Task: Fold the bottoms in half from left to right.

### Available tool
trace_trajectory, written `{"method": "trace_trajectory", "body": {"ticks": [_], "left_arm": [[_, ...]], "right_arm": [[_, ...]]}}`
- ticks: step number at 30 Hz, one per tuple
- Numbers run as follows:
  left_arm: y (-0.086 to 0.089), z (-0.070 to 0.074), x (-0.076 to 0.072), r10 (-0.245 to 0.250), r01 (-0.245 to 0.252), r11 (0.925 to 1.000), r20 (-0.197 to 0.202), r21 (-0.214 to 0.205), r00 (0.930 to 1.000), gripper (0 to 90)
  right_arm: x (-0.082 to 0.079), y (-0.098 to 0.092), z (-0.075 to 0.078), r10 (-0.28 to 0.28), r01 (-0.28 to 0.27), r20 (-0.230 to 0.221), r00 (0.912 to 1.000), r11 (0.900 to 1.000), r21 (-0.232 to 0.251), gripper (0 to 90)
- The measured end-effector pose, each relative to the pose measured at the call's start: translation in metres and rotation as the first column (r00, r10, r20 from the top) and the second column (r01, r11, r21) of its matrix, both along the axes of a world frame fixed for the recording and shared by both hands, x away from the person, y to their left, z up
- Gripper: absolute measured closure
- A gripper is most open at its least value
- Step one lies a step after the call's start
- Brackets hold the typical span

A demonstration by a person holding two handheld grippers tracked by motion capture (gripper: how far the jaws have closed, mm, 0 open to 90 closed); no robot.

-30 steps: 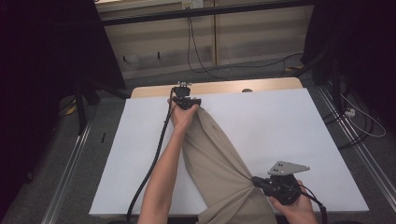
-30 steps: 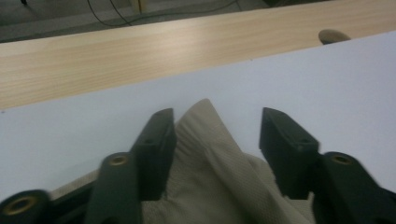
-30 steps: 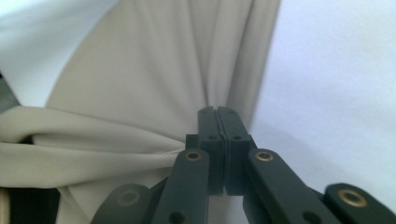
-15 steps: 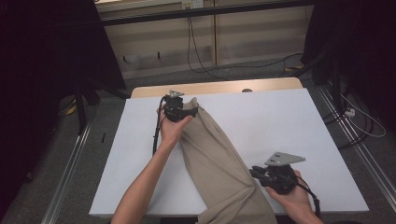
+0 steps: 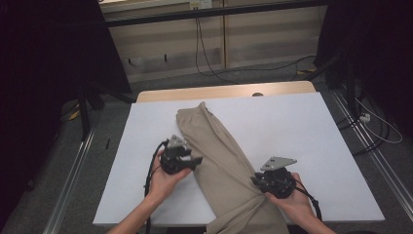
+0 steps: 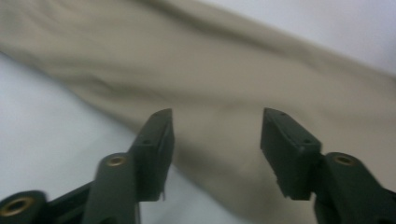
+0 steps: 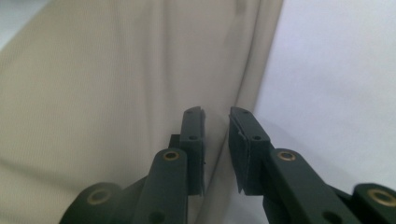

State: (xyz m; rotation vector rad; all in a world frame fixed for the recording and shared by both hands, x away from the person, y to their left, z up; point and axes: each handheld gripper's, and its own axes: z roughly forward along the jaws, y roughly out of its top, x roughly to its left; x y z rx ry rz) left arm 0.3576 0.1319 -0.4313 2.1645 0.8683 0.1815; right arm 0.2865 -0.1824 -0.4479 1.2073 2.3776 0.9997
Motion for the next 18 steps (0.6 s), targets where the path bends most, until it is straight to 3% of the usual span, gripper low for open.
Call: {"method": "trace_trajectory", "body": {"ticks": [3,5,6,8,10,11,13,15,17,18], "left_arm": [[-0.008,-0.005,-0.038,-0.100,0.101,0.9948,-0.016,0.016,0.9948,55.5],[-0.014,-0.007,-0.058,-0.169,0.169,0.9850,-0.009,0.032,0.9856,59.5],[-0.017,-0.009,-0.067,-0.195,0.195,0.9804,-0.022,0.026,0.9806,61.1],[-0.026,-0.009,-0.083,-0.273,0.273,0.9609,-0.007,0.046,0.9620,67.3],[-0.035,-0.009,-0.093,-0.312,0.313,0.9498,-0.031,0.016,0.9496,68.3],[-0.041,-0.011,-0.097,-0.339,0.340,0.9397,-0.037,0.034,0.9400,68.7],[-0.049,-0.011,-0.104,-0.361,0.360,0.9295,0.001,0.080,0.9325,67.3],[-0.051,-0.011,-0.104,-0.360,0.359,0.9310,-0.005,0.064,0.9331,67.0],[-0.053,-0.010,-0.106,-0.381,0.379,0.9212,-0.002,0.086,0.9247,74.6],[-0.053,-0.010,-0.107,-0.393,0.393,0.9171,-0.023,0.066,0.9194,79.8]], "right_arm": [[-0.002,0.003,-0.002,0.007,-0.007,0.009,0.9999,0.9998,-0.017,81.5],[-0.001,0.004,-0.002,0.010,-0.010,0.015,0.9998,0.9997,-0.023,90.0],[0.000,0.005,-0.002,0.005,-0.005,0.013,0.9999,0.9998,-0.020,90.0],[0.001,0.005,-0.001,-0.004,0.005,0.016,0.9999,0.9997,-0.023,90.0],[0.001,0.002,0.001,-0.012,0.012,0.015,0.9998,0.9998,-0.017,90.0],[0.001,0.000,0.002,-0.023,0.023,0.018,0.9996,0.9997,-0.010,90.0],[0.001,-0.005,0.004,-0.033,0.033,0.015,0.9994,0.9994,-0.009,90.0],[0.001,-0.007,0.003,-0.050,0.050,0.013,0.9987,0.9985,-0.020,90.0],[0.001,-0.008,0.002,-0.064,0.064,0.015,0.9979,0.9967,-0.050,90.0],[0.002,-0.009,0.002,-0.062,0.063,0.010,0.9980,0.9968,-0.050,90.0]]}}
